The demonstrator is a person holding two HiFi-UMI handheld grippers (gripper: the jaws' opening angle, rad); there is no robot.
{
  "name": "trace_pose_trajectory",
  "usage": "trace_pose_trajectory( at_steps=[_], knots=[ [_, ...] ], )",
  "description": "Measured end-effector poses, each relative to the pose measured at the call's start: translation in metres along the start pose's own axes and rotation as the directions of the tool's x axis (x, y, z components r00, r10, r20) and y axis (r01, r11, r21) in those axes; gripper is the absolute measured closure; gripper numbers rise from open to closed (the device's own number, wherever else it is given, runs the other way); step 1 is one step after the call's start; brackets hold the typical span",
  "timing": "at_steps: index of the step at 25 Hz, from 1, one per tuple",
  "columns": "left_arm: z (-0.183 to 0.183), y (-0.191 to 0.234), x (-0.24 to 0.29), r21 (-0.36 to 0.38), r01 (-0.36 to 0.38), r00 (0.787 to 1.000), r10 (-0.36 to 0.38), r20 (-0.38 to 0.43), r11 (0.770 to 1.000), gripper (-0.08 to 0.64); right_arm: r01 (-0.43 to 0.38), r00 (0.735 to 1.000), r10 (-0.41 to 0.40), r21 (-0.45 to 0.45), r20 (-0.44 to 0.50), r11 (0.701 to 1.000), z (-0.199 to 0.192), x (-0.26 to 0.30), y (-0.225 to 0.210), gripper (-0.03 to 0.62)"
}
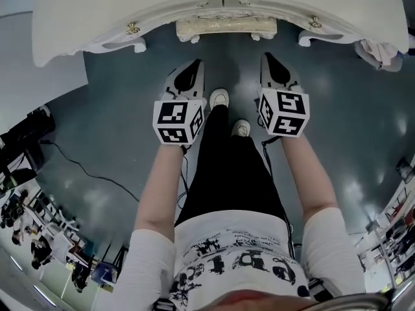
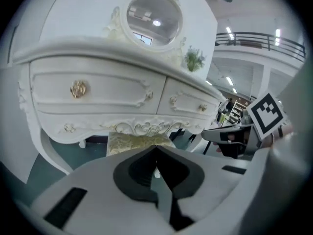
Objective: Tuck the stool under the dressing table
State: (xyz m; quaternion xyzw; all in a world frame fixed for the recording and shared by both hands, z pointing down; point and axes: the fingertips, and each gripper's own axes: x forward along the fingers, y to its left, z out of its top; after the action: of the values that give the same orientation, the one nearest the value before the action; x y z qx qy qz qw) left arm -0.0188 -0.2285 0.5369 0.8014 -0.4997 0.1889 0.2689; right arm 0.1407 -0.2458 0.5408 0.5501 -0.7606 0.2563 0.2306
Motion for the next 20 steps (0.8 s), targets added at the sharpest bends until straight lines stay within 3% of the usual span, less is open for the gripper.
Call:
trace_pose_trajectory(
  at_steps=[4,10,15,20],
  knots=[
    [0.087,0.002,-0.086,-0.032,0.012,0.995,-0.009,0.1,0.999,0.54,-0.006,0.998,0.009,-0.05,0.059,0.999,0.081,-0.068,0.046,0.575],
    [0.198,0.006,-0.184,-0.003,0.028,0.979,-0.027,0.204,1.0,0.54,-0.013,0.984,0.037,-0.139,0.172,0.99,0.189,-0.158,0.109,0.575],
    [0.301,0.002,-0.238,0.083,0.065,0.951,-0.087,0.298,0.994,0.54,0.017,0.949,0.038,-0.171,0.313,0.985,0.292,-0.213,0.142,0.575],
    [0.375,-0.008,-0.28,0.197,0.052,0.912,-0.127,0.39,0.979,0.54,0.038,0.91,0.026,-0.147,0.414,0.988,0.357,-0.252,0.151,0.575]
  ],
)
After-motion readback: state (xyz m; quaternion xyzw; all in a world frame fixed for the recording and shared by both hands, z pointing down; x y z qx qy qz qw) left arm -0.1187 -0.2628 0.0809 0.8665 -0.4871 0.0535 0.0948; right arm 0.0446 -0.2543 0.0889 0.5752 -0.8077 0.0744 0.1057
